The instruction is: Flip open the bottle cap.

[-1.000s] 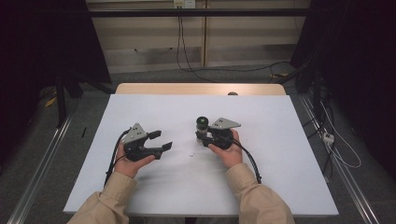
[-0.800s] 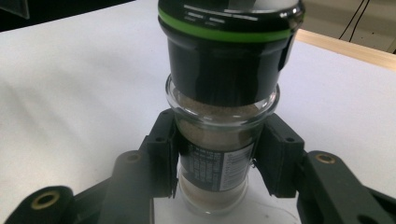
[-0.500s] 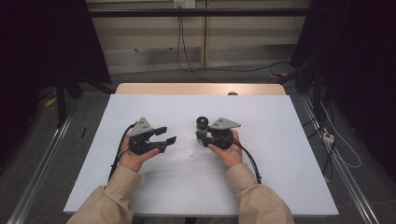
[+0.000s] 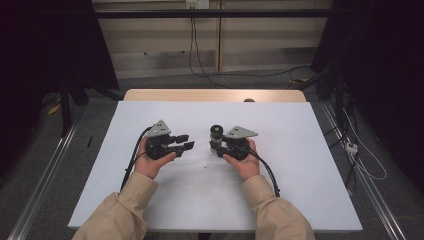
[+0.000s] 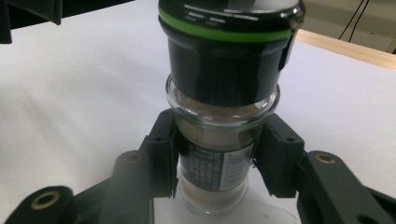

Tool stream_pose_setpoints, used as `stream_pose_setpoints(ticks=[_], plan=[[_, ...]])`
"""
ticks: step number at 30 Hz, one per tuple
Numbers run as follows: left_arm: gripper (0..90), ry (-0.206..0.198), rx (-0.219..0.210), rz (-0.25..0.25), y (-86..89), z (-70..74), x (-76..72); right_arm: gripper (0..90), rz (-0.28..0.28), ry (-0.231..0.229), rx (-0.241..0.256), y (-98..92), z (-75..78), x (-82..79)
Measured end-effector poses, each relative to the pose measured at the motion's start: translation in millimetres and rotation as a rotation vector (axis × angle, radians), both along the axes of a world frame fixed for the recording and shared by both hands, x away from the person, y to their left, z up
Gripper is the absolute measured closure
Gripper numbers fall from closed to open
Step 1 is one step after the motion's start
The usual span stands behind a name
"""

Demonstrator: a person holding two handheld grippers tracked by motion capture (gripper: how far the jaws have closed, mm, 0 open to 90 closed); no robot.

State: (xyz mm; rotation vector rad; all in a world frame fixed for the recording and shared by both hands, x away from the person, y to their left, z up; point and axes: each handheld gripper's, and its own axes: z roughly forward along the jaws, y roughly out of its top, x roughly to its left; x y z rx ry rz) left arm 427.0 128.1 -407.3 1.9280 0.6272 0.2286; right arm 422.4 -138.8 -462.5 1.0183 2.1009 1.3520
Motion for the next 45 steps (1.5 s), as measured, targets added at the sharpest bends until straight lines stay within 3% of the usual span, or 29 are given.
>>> stream_pose_setpoints(ticks=[2, 14, 27, 35, 45], plan=[[63.5, 0.006, -0.012, -0.003, -2.2, 0.5, 2.0, 54.2, 0.000, 0.000, -0.001, 0.1, 0.0, 0.0], [73.1, 0.016, 0.010, -0.001, -9.9, 2.6, 11.8, 54.2, 0.000, 0.001, -0.001, 0.1, 0.1, -0.1], [89.7, 0.038, 0.034, -0.058, -25.1, 5.0, 19.1, 54.2, 0.000, 0.000, -0.001, 0.1, 0.0, -0.1], [90.0, 0.039, 0.062, -0.069, -33.8, 4.6, 23.1, 54.2, 0.000, 0.001, -0.001, 0.1, 0.0, 0.0], [90.0, 0.051, 0.058, -0.068, -41.8, 2.0, 28.9, 54.2, 0.000, 0.002, 0.000, 0.1, 0.1, 0.1]])
